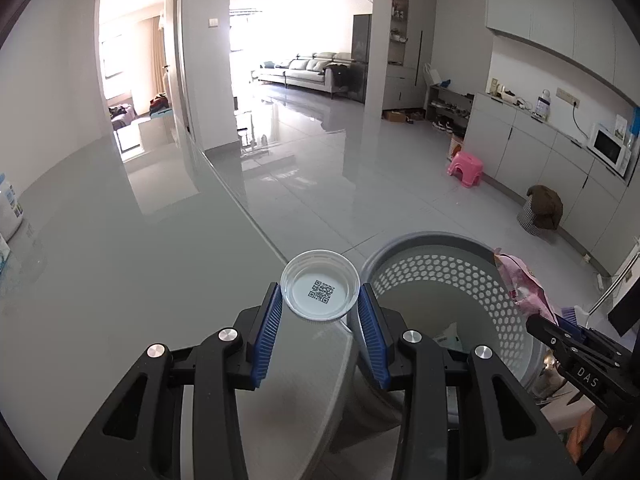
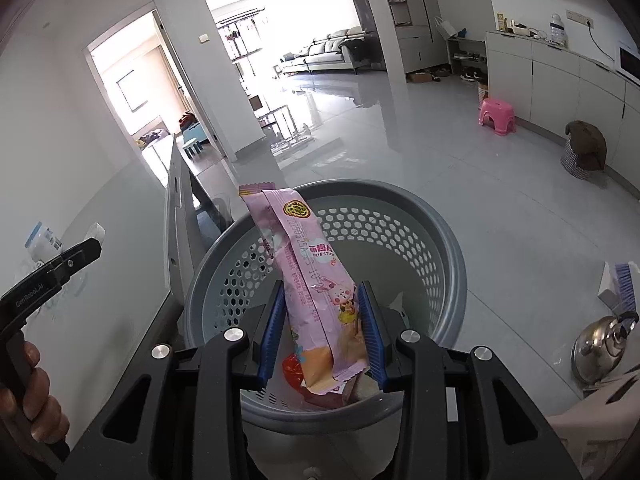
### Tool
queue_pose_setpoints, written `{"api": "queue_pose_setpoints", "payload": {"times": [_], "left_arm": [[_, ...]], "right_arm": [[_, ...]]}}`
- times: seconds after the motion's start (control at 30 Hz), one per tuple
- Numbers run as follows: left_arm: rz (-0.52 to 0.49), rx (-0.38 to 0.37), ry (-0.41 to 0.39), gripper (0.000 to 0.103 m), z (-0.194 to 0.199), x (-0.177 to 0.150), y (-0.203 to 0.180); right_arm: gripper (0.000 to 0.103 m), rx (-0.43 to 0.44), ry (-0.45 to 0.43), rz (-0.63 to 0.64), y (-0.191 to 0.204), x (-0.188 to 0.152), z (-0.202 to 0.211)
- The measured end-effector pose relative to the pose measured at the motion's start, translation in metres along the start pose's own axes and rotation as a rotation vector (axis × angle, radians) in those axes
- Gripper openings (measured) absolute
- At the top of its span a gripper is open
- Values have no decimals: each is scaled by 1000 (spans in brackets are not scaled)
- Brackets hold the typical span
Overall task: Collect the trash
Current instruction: 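Carry the cap and wrapper over the grey basket and open both tools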
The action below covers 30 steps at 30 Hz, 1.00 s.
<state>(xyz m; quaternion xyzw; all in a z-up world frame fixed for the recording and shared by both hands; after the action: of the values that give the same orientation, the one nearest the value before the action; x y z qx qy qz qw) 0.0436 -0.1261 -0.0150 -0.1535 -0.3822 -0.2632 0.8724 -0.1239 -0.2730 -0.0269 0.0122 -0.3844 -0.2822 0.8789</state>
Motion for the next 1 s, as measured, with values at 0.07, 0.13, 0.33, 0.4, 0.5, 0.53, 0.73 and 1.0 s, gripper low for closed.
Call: {"api": "queue_pose_setpoints", "payload": {"times": [0.07, 0.13, 0.33, 0.4, 0.5, 0.53, 0.73, 1.0], "left_arm": [[-12, -16, 15, 39, -5, 0, -13], [-25, -26, 27, 39, -11, -1, -23], [-58, -57, 72, 39, -27, -8, -48], [-70, -58, 80, 39, -32, -11, -55], [-73, -57, 103, 39, -39, -12, -58], [-72, -57, 110, 39, -42, -13, -59], [-74, -50, 132, 39, -52, -12, -67], [-65, -49, 153, 40, -61, -10, -66]], "right_arm": [[35, -3, -1, -2, -5, -1, 2], [35, 1, 5, -7, -8, -2, 3], [36, 10, 16, -18, -13, 3, -3], [36, 14, 17, -25, -15, 5, -5], [36, 31, 24, -47, -20, 5, -7], [36, 33, 28, -50, -20, 5, -9], [36, 34, 59, -52, -18, 5, -20], [37, 32, 75, -39, -16, 11, -29]]}}
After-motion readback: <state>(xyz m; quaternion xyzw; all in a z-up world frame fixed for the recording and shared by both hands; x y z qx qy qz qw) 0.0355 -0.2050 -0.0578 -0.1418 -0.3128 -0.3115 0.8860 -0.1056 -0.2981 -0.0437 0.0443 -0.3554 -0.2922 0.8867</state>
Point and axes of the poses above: each gripper's, at about its wrist camera, not at the fingertips, and z roughly against the way its jaws point, y to its left, x to its top, the point moved 1 cm from there along -z, roughly the way its jaws point, and after that the axes turned 3 degrees about -x, right-handed, at the moved point
